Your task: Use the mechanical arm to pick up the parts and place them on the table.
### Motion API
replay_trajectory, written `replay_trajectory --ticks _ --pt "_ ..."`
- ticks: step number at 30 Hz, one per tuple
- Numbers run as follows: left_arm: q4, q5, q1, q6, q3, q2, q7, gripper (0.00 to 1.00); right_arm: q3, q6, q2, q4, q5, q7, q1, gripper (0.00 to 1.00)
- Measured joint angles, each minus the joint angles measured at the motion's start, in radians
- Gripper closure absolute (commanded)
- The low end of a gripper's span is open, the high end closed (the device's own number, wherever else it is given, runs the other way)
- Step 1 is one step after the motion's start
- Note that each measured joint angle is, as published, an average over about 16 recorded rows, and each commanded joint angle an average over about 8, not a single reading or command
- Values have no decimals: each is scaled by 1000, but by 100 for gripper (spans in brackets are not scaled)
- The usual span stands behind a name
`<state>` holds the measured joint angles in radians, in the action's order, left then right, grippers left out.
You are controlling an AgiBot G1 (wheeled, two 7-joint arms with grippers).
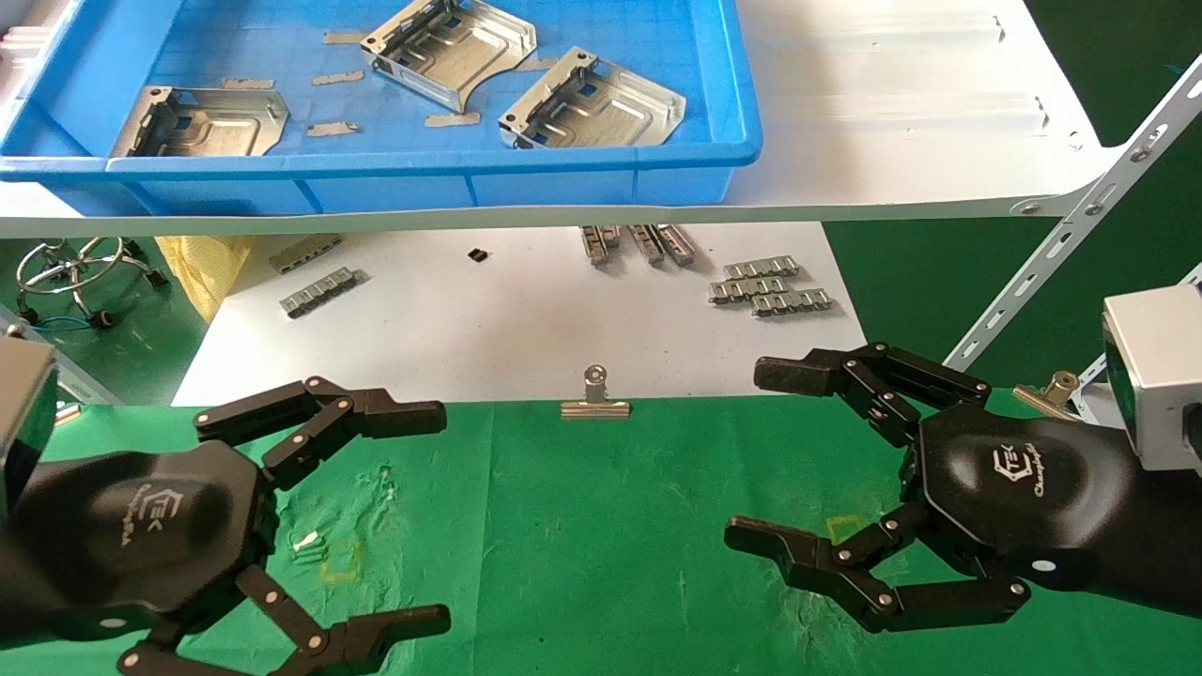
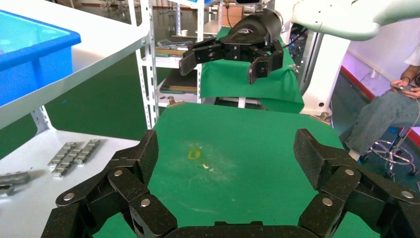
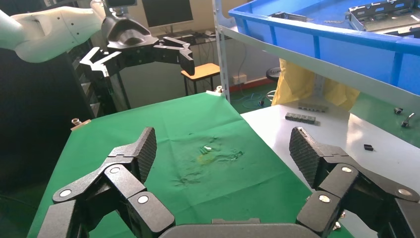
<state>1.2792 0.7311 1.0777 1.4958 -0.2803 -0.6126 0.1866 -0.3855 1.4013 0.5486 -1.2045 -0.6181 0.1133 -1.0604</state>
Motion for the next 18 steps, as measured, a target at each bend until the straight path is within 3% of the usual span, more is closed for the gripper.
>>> replay_trajectory --ticks 18 --pt "0 0 0 0 0 0 0 0 0 0 0 0 0 0 0 100"
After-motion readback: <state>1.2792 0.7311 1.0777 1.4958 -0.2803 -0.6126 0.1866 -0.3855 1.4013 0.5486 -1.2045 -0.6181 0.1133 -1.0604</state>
